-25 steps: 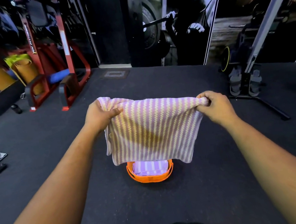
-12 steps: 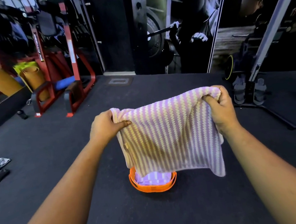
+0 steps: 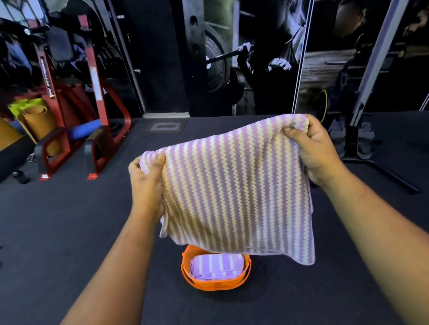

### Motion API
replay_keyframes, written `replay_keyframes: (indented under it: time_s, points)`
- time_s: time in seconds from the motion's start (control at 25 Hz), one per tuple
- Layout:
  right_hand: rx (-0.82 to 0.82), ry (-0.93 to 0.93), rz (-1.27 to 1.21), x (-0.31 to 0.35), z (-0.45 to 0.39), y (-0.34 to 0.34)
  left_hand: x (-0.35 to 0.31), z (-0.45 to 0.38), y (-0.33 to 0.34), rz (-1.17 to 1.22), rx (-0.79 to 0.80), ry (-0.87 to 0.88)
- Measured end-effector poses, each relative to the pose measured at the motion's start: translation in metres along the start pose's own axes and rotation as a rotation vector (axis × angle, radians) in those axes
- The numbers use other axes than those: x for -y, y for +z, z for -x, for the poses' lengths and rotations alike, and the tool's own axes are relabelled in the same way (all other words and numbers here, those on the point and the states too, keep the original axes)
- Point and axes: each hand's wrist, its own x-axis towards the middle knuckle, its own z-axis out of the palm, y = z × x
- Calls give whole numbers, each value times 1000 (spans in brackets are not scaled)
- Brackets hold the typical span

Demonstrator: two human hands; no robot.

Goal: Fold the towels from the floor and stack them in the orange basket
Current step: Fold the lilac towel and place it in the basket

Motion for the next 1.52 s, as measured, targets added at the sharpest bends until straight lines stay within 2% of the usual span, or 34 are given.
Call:
replay_keyframes:
  time_s: [0.08, 0.2, 0.24, 0.28, 0.36, 0.4, 0.44, 0.52, 0.6, 0.68, 0.76, 0.8, 0.88, 0.96, 1.0, 1.08, 1.2, 1.32, 1.4, 1.52]
  points:
    - [-38, 31, -46, 0, -3, -2, -7, -13, -4, 132, 124, -49]
    - [-119, 136, -268, -7, -7, -10, 3, 9, -4, -114, 472, -197]
    - [-108, 191, -309, -15, -6, -18, 11, 17, 1, -161, 493, -226]
    - [-41, 268, -276, -25, 0, -27, 12, 21, 11, -132, 442, -255]
    - [152, 471, -72, -51, 34, -38, 8, 13, 22, -38, 310, -342]
    - [268, 543, 23, -68, 52, -39, 8, 4, 18, -19, 287, -392]
    - [314, 576, 78, -80, 66, -38, 10, -1, 13, -24, 273, -478]
    - [192, 595, 0, -93, 76, -32, 29, -1, -7, -39, 241, -607]
    - [26, 574, -79, -94, 72, -28, 47, 9, -22, -82, 126, -623]
    - [-78, 515, 98, -92, 61, -25, 51, 7, -30, 0, 67, -574]
    - [-177, 474, 232, -89, 53, -19, 42, 7, -32, 79, 181, -640]
    - [-208, 458, 199, -86, 49, -15, 45, 8, -37, 84, 276, -667]
    - [-230, 526, 17, -82, 46, -11, 64, 19, -49, -121, 385, -589]
    - [-67, 627, -97, -78, 51, -16, 75, 18, -56, -224, 241, -495]
    - [73, 634, -58, -79, 56, -20, 70, 15, -56, -203, 148, -455]
    - [264, 542, 138, -84, 62, -19, 62, -2, -63, -87, 85, -352]
    - [205, 349, 366, -91, 59, 3, 54, -19, -80, -61, 162, -266]
    - [199, 257, 542, -97, 54, 30, 52, -33, -104, -86, 346, -320]
    - [286, 255, 645, -104, 49, 37, 52, -52, -121, -309, 504, -293]
    - [472, 259, 972, -116, 36, 46, 52, -78, -123, -1061, 659, -57]
